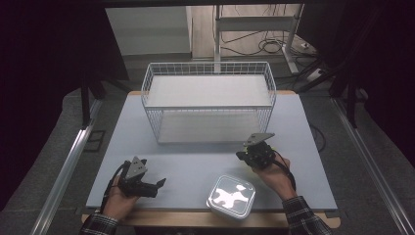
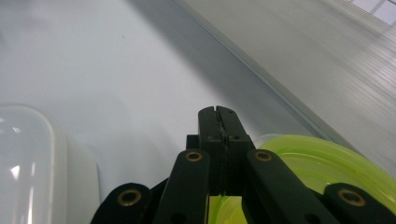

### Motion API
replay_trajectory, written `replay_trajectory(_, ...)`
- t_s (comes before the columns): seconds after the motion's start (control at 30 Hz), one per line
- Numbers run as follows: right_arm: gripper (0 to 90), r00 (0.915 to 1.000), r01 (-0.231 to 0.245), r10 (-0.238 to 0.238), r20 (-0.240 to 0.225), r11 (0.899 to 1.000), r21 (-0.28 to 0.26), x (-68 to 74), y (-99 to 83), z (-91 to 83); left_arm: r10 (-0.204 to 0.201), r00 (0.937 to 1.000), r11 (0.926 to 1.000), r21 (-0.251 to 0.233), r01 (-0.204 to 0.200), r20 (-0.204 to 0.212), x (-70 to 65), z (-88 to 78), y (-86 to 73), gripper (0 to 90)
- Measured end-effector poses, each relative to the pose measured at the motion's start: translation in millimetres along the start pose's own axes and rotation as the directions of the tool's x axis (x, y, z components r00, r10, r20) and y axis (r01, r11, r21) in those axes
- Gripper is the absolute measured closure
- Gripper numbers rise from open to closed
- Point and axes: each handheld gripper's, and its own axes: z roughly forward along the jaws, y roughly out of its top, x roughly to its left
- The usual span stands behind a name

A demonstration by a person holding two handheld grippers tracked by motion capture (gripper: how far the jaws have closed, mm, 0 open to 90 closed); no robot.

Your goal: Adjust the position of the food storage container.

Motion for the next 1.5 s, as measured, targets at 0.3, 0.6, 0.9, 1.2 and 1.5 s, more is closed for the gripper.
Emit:
replay_trajectory(0.3, 89.5, 0.9988, -0.024, 0.023, 0.042, 1.000, 0.008, -13.9, -14.1, -15.2, 0.006, 1.0000, 1.0000, 0.003, -0.006, -0.003, 0.4, -0.5, 0.0, 2.3)
replay_trajectory(0.6, 89.5, 0.9900, -0.098, 0.102, 0.098, 0.994, -0.046, -34.6, -35.9, -45.4, 0.010, 0.9999, 0.9999, 0.008, -0.010, -0.005, -0.1, 0.3, 0.0, 2.5)
replay_trajectory(0.9, 89.5, 0.9857, -0.121, 0.129, 0.109, 0.989, -0.082, -36.3, -40.0, -53.6, 0.018, 0.9998, 0.9997, 0.017, -0.018, -0.007, -0.8, 1.6, 0.2, 2.4)
replay_trajectory(1.2, 89.4, 0.9948, -0.068, 0.068, 0.075, 0.998, -0.004, -25.0, -31.0, -26.4, 0.020, 0.9998, 0.9996, 0.019, -0.019, -0.006, -1.2, 1.8, 0.0, 2.4)
replay_trajectory(1.5, 89.4, 0.9830, -0.123, 0.123, 0.136, 0.992, -0.002, -38.8, -45.2, -39.9, 0.021, 0.9998, 0.9993, 0.029, -0.021, -0.002, -1.7, 3.0, -0.2, 2.4)
